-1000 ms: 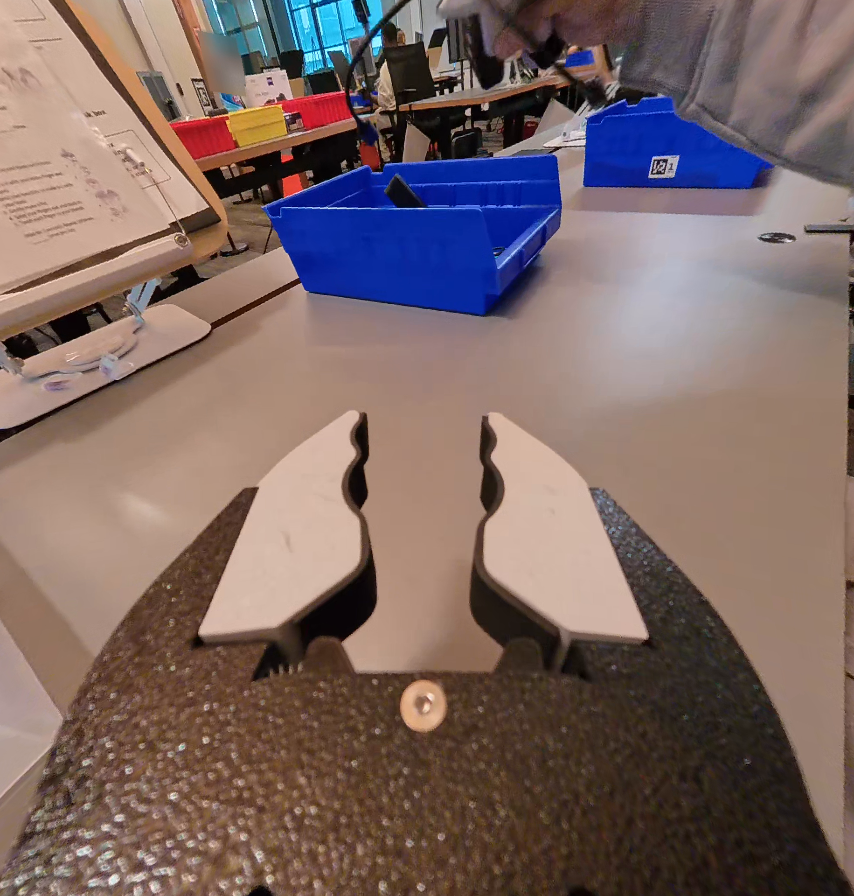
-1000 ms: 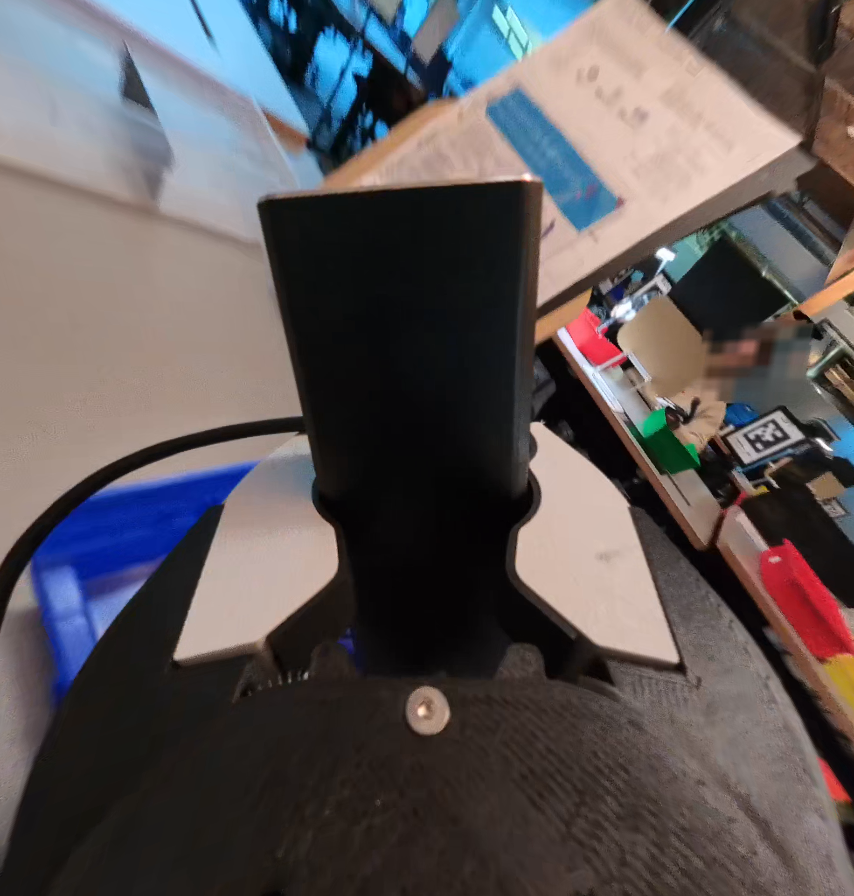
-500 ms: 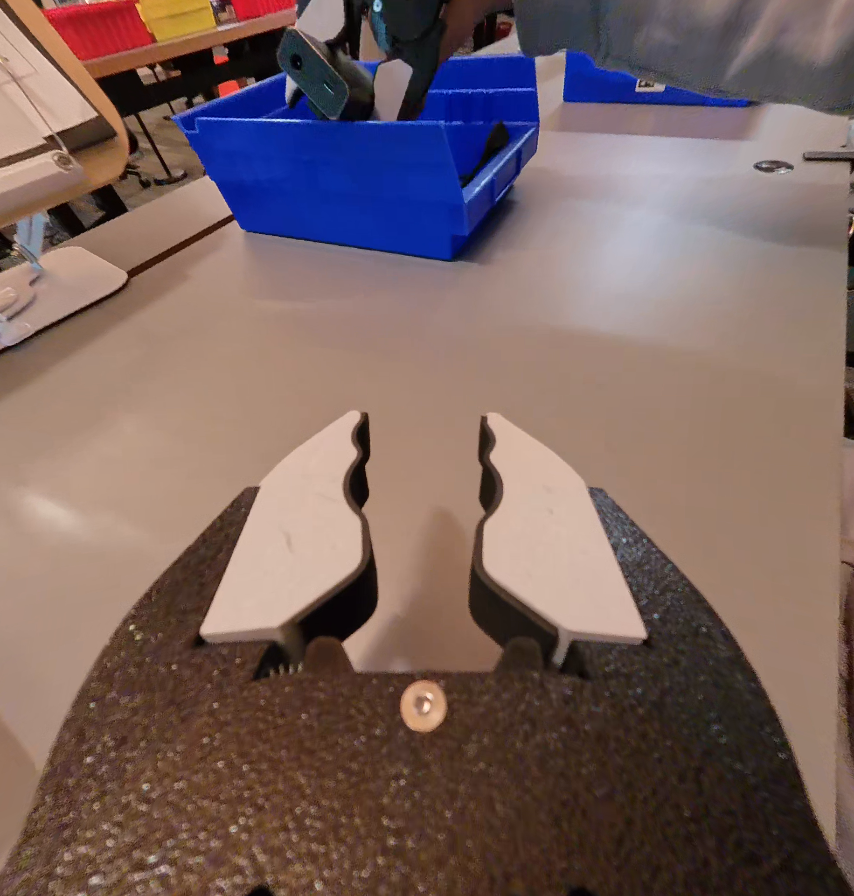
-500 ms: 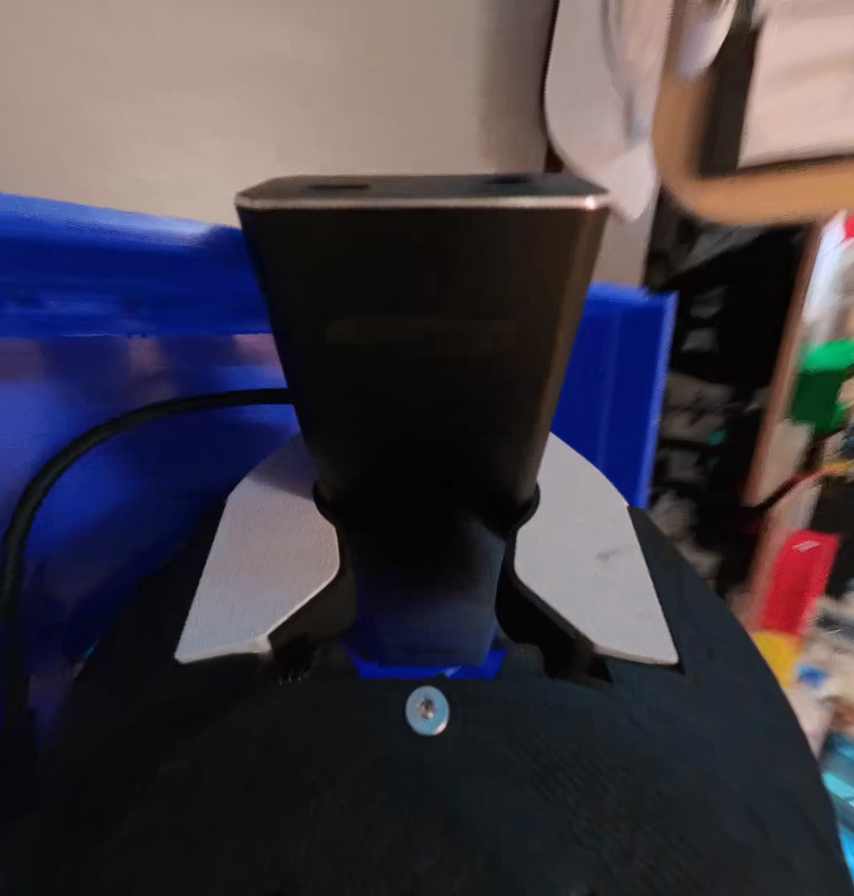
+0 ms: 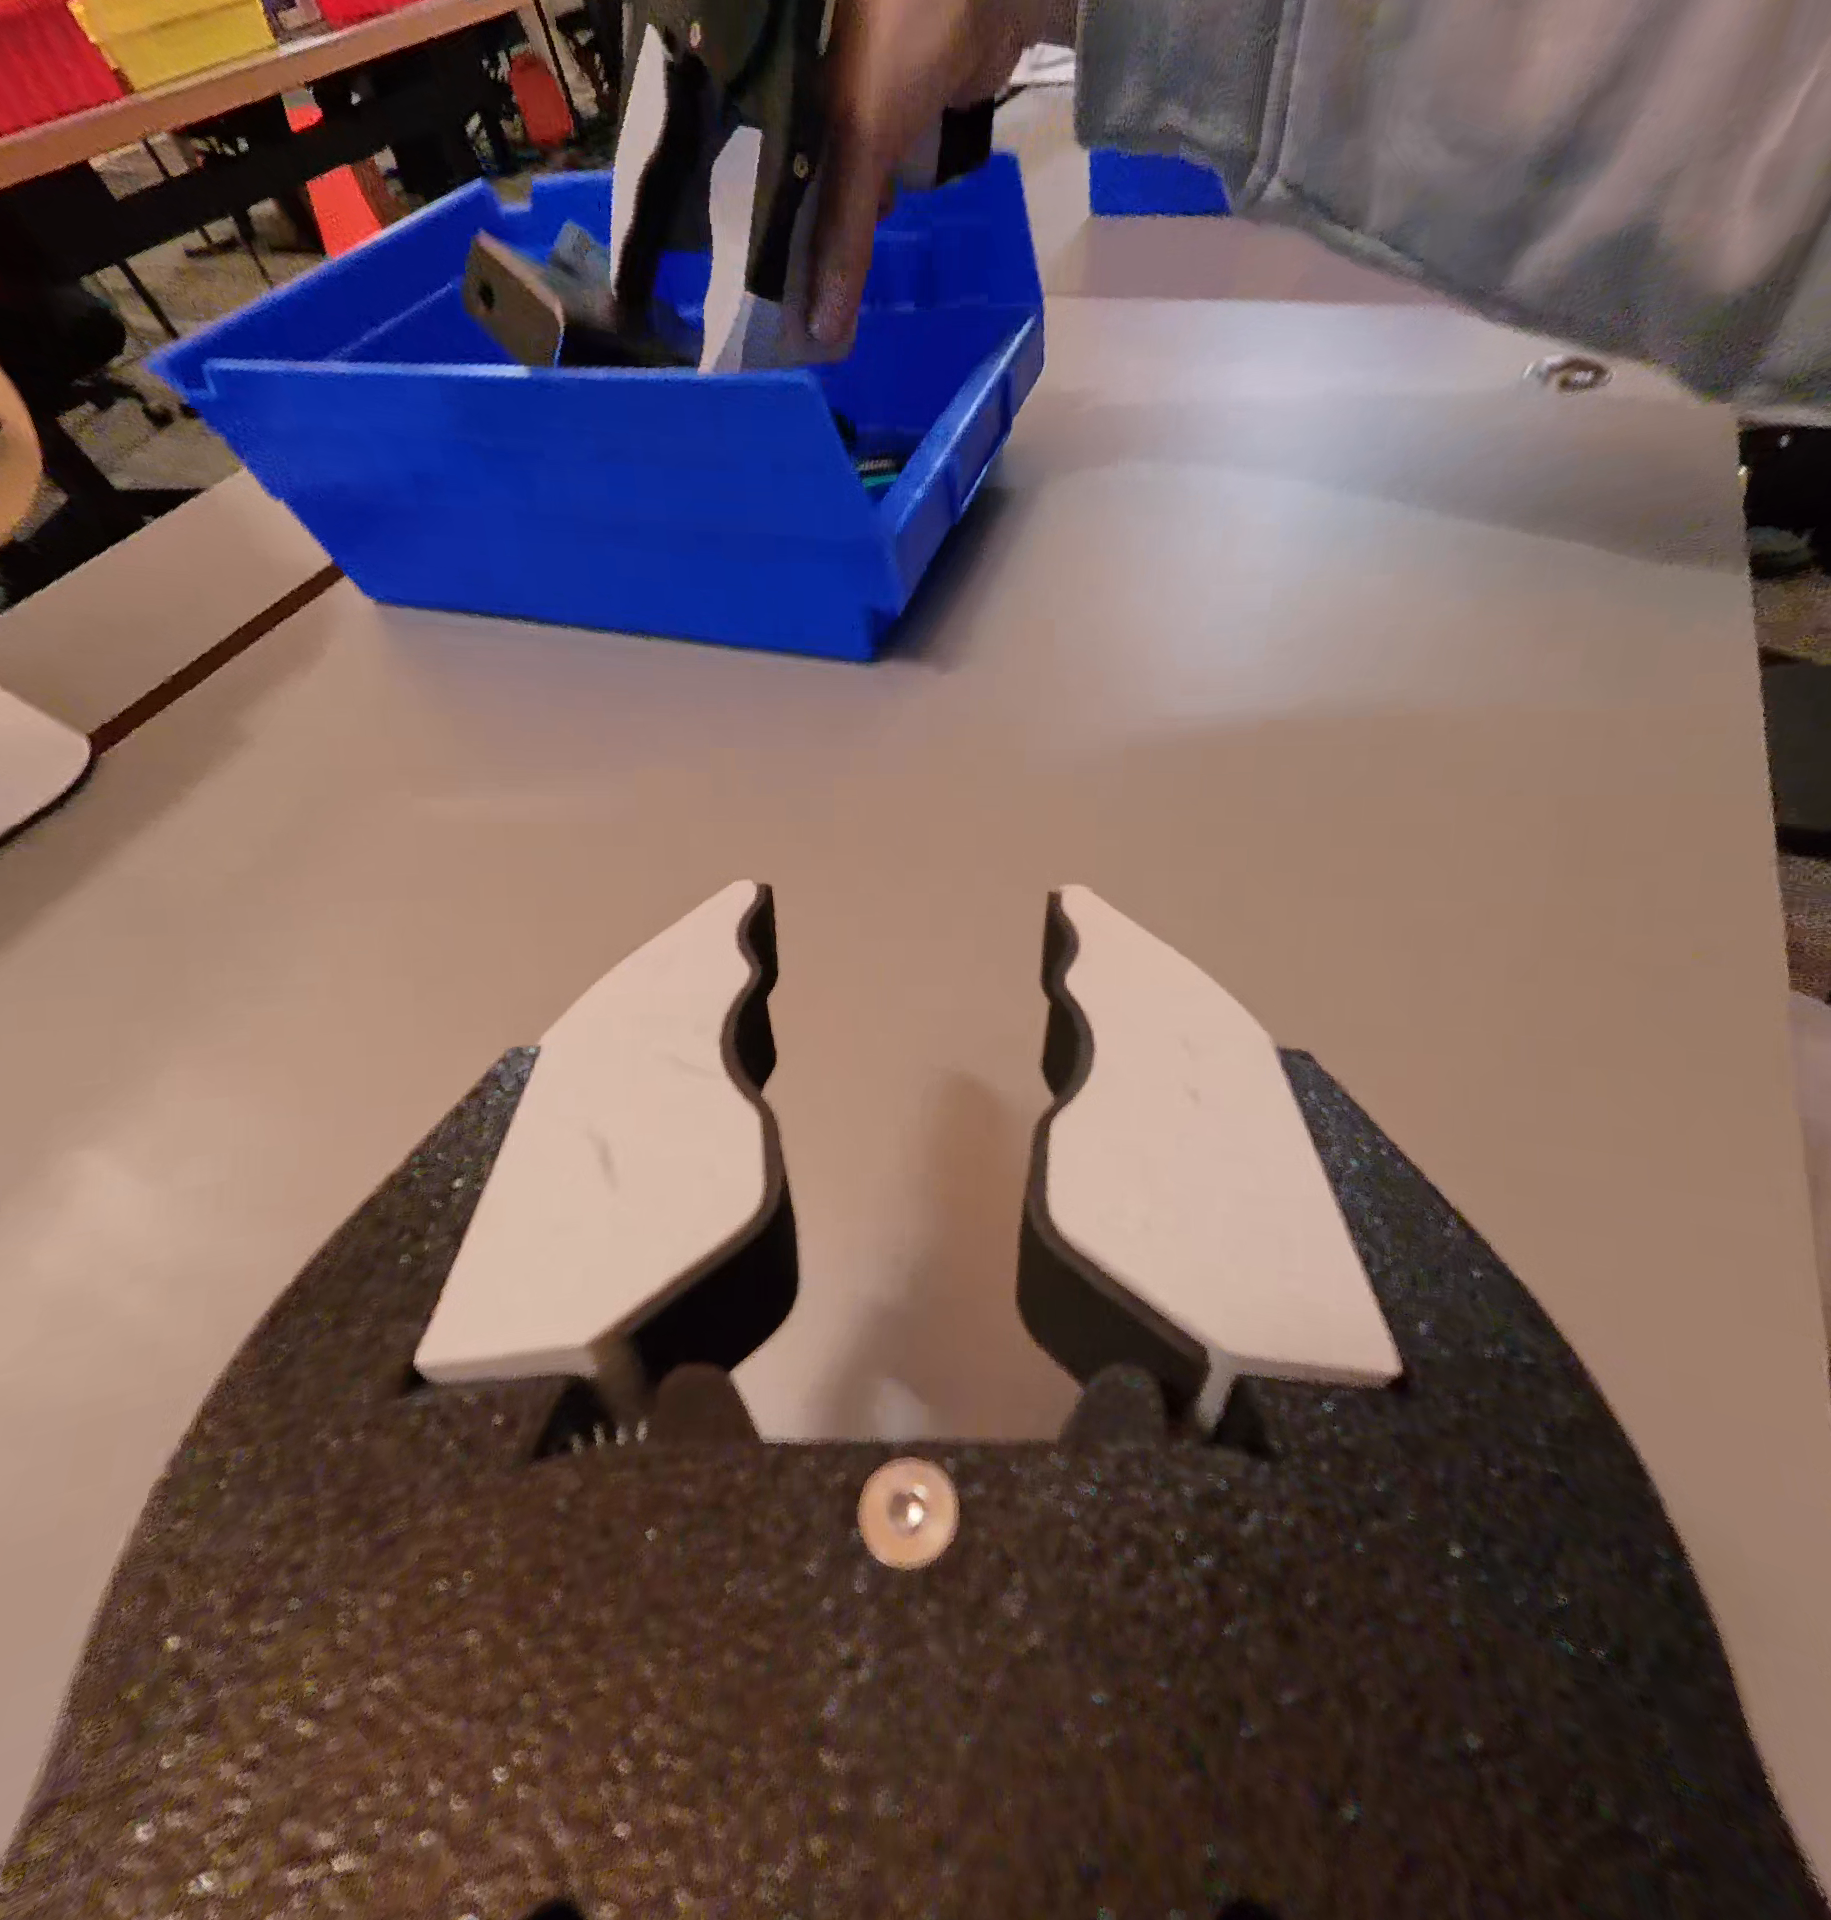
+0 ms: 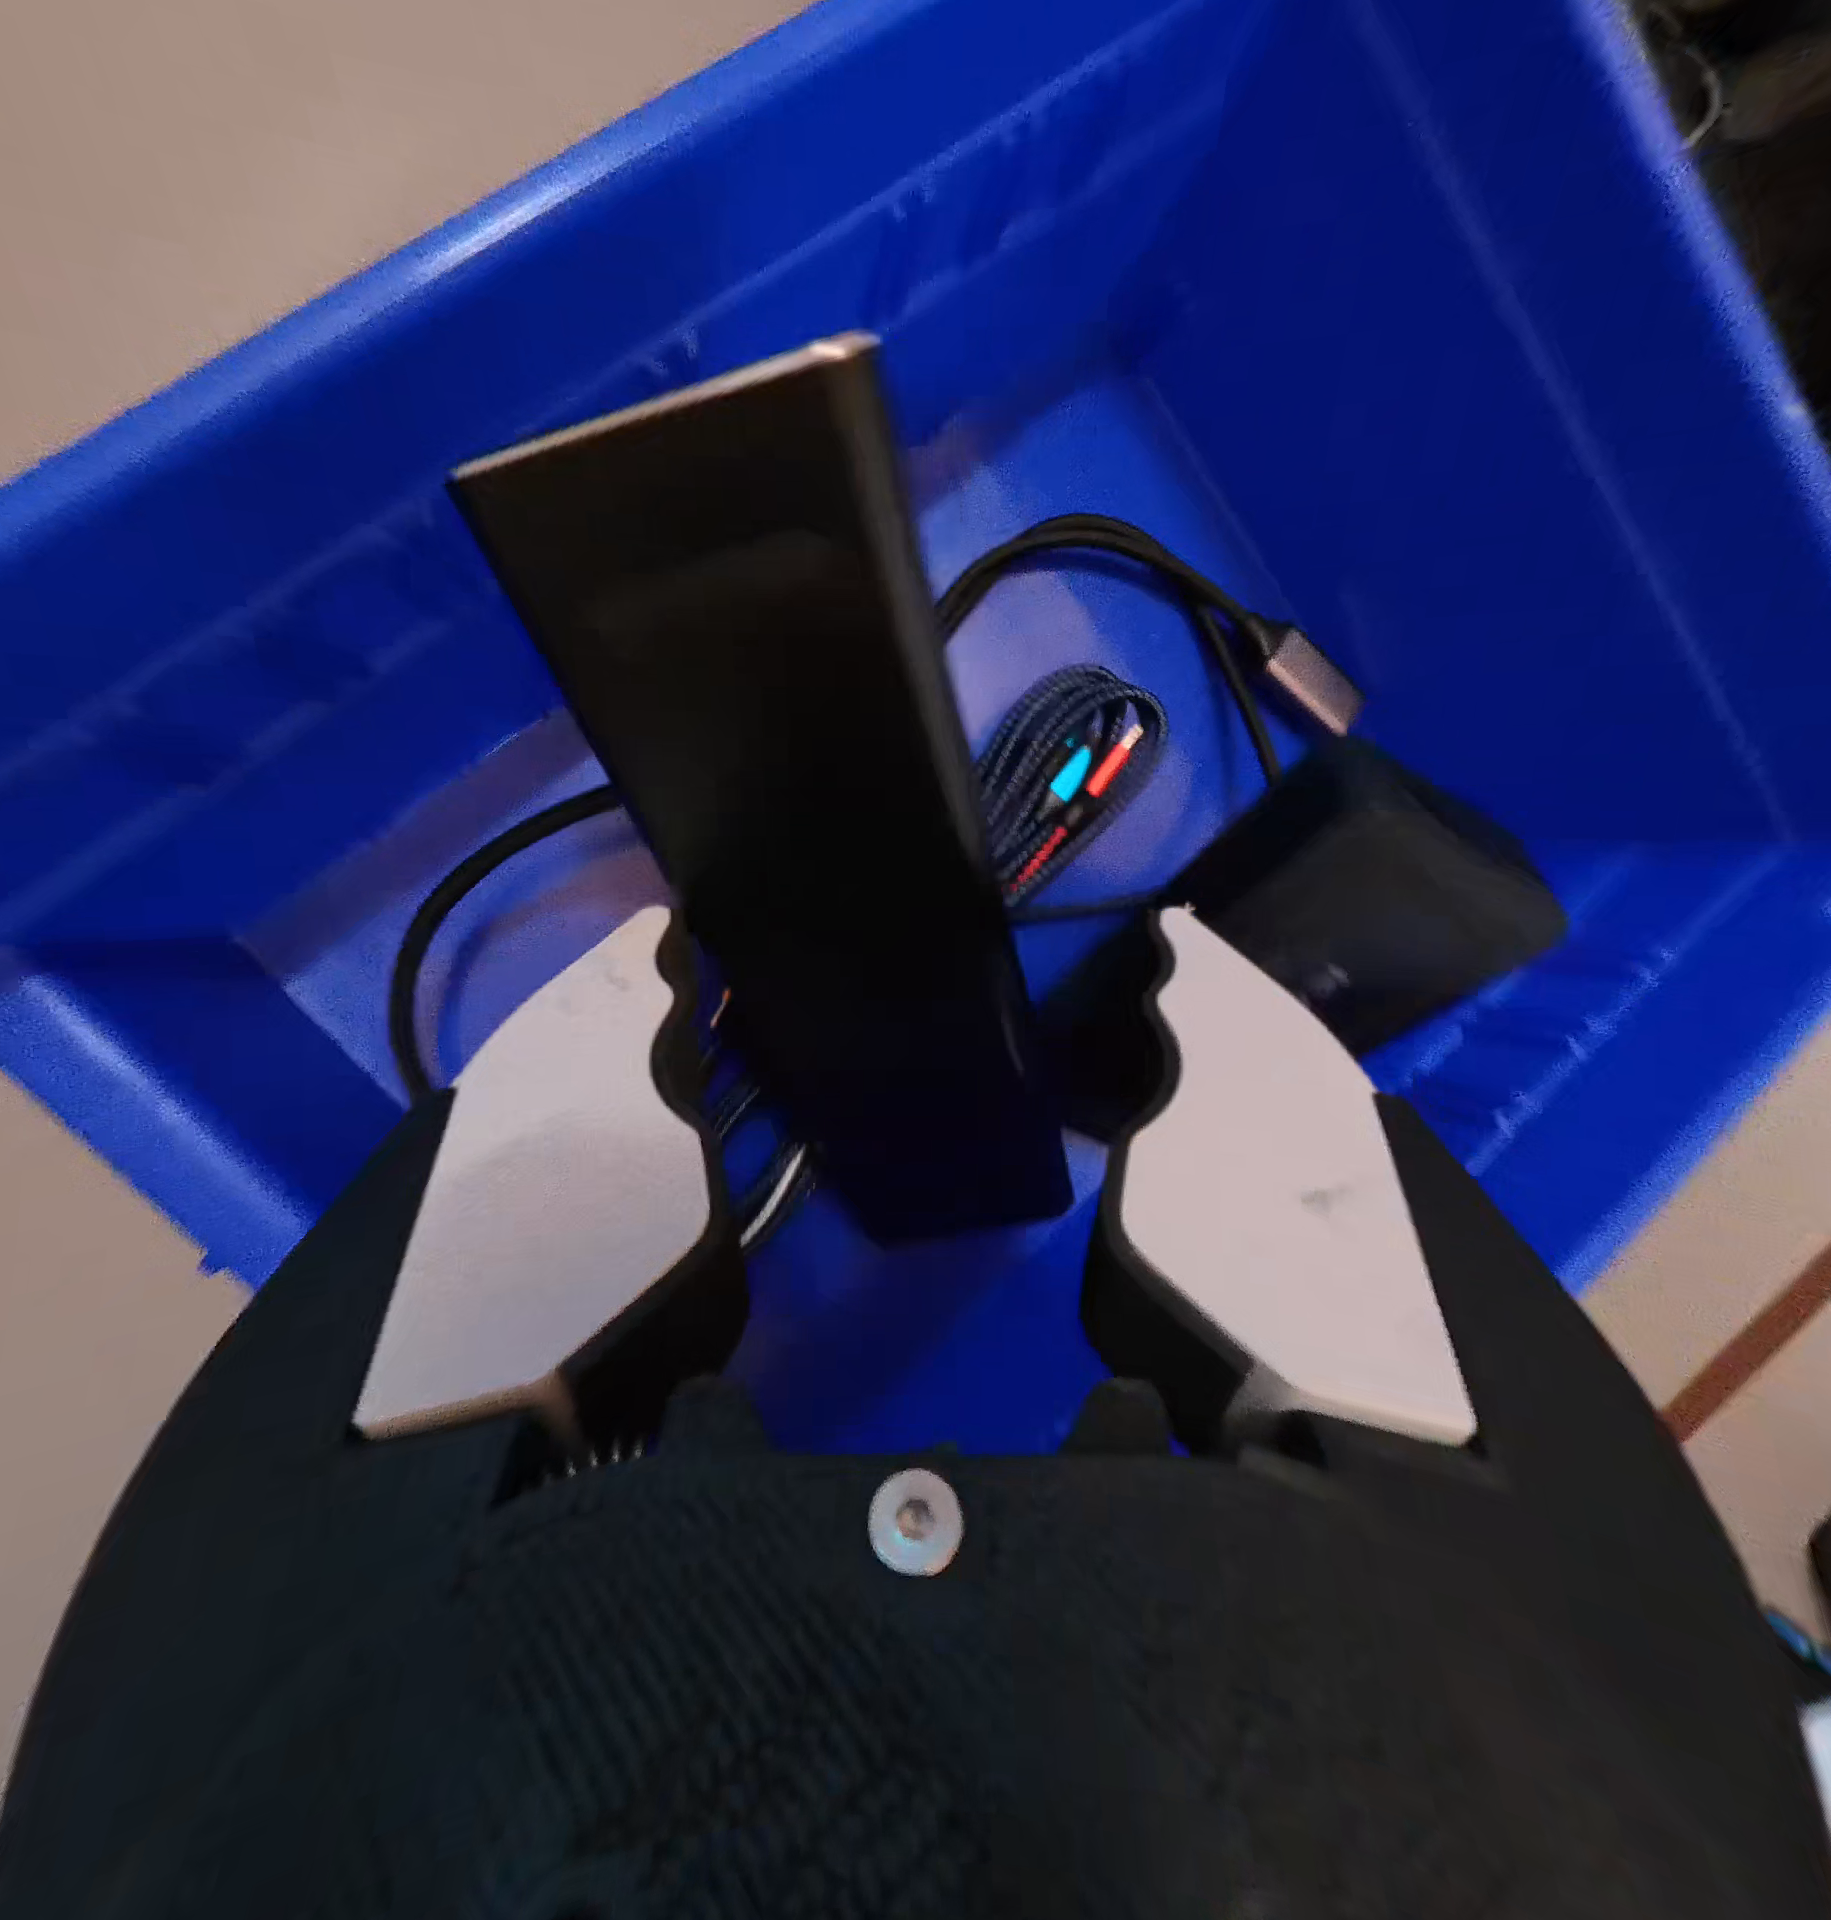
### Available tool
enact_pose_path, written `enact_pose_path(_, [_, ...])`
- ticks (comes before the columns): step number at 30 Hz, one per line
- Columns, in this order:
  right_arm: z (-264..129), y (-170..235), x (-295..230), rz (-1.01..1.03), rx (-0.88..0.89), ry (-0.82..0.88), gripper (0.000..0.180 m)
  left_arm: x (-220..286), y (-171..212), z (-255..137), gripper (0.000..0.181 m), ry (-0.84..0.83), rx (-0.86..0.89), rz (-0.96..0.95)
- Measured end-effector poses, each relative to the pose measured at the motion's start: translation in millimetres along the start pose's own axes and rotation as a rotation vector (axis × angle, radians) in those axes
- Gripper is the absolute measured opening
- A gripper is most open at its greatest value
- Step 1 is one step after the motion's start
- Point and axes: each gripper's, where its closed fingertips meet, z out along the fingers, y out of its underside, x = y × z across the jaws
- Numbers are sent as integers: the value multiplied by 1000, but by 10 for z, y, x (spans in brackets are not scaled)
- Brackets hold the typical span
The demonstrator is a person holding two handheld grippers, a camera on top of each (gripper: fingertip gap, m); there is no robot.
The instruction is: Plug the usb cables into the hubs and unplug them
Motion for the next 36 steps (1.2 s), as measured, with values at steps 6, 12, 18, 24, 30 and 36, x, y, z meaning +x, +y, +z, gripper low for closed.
enact_pose_path(6, [-679, -10, -297, 212, 271, 57, 81, -26, -404, 466, 76, -61, 45, -50])
enact_pose_path(12, [-1072, 189, -712, 469, 531, 241, 91, -284, -689, 1234, 92, -269, 37, -243])
enact_pose_path(18, [-1228, 514, -481, 520, 420, 574, 103, -742, -716, 1814, 105, -540, -9, -357])
enact_pose_path(24, [-1223, 552, -413, 521, 395, 640, 111, -1006, -592, 2081, 67, -568, -113, -446])
enact_pose_path(30, [-1146, 445, -464, 485, 379, 615, 111, -1344, -463, 1833, 21, -657, -192, -263])
enact_pose_path(36, [-1322, 52, -658, 463, 520, 542, 103, -1463, -199, 1233, 15, -543, -181, -226])
